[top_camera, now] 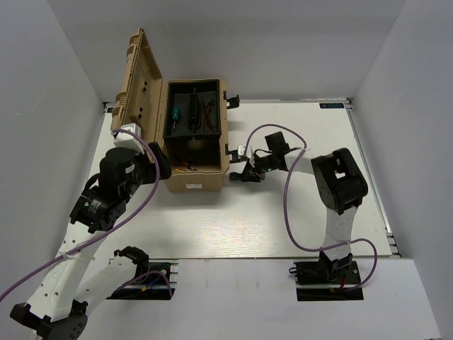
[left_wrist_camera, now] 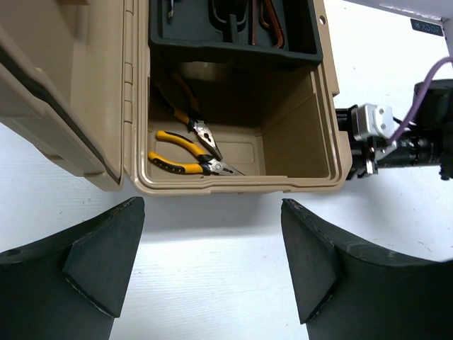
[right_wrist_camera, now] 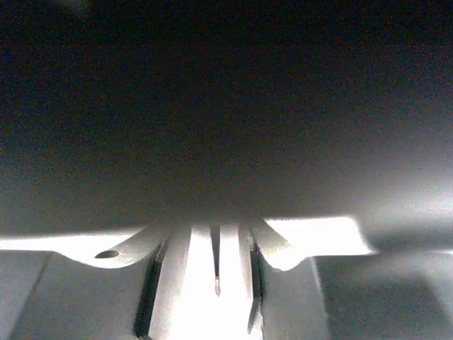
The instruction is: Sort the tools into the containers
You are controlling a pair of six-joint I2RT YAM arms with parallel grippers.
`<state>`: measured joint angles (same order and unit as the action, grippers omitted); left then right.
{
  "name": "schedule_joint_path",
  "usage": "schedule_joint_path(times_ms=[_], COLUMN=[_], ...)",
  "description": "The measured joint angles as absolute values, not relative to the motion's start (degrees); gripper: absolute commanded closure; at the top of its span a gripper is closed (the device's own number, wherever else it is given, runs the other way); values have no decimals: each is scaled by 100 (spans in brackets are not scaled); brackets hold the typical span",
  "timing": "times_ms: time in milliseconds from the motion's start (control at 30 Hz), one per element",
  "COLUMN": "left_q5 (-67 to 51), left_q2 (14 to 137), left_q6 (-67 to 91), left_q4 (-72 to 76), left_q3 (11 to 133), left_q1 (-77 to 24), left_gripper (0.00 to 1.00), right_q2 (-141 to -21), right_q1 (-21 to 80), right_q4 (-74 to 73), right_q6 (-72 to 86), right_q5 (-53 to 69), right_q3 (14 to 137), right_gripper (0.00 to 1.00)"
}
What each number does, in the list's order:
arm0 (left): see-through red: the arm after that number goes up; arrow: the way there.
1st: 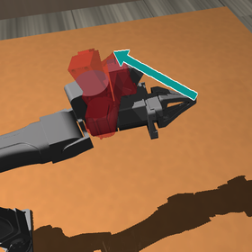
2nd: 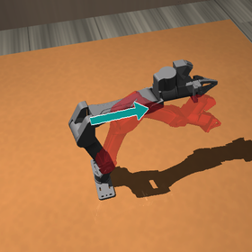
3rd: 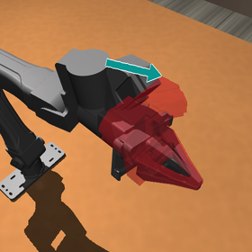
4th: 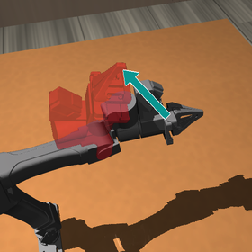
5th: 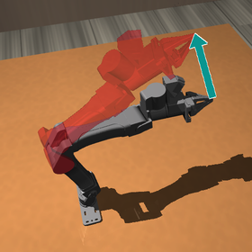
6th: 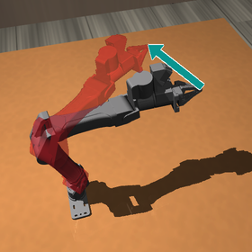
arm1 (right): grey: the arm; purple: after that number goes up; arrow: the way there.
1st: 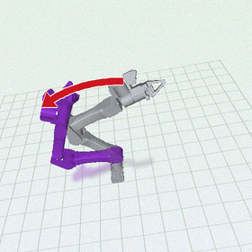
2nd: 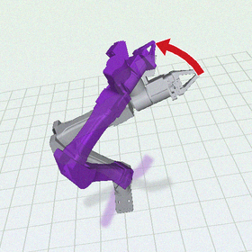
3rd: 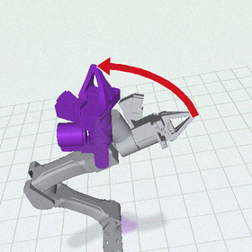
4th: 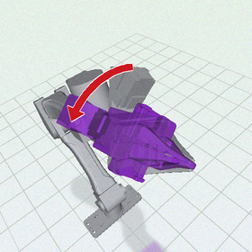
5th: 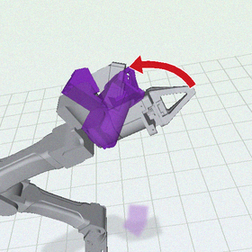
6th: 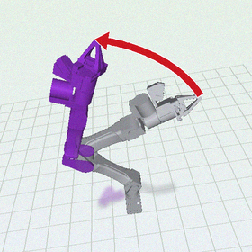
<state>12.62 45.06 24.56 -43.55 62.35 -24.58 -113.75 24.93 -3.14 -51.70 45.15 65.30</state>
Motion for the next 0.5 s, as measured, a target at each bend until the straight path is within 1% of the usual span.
schedule_joint_path(times_ms=[100, 333, 500], left_q5=[1262, 1199, 738], left_q2=[4506, 4506, 4501], left_q6=[2456, 2373, 2180], left_q4=[-4355, -4364, -4305], left_q3=[6235, 6265, 6355], left_q1=[-2458, -2458, -2458], left_gripper=[12, 12, 12], right_q2=[-11159, -10455, -10029], right_q1=[2482, 2228, 1828], right_q4=[-604, -2075, -3009], right_q6=[-5470, -6101, -5780], right_q5=[4499, 4233, 3533], right_q3=[6333, 6276, 6792], right_gripper=[100, 100, 100])
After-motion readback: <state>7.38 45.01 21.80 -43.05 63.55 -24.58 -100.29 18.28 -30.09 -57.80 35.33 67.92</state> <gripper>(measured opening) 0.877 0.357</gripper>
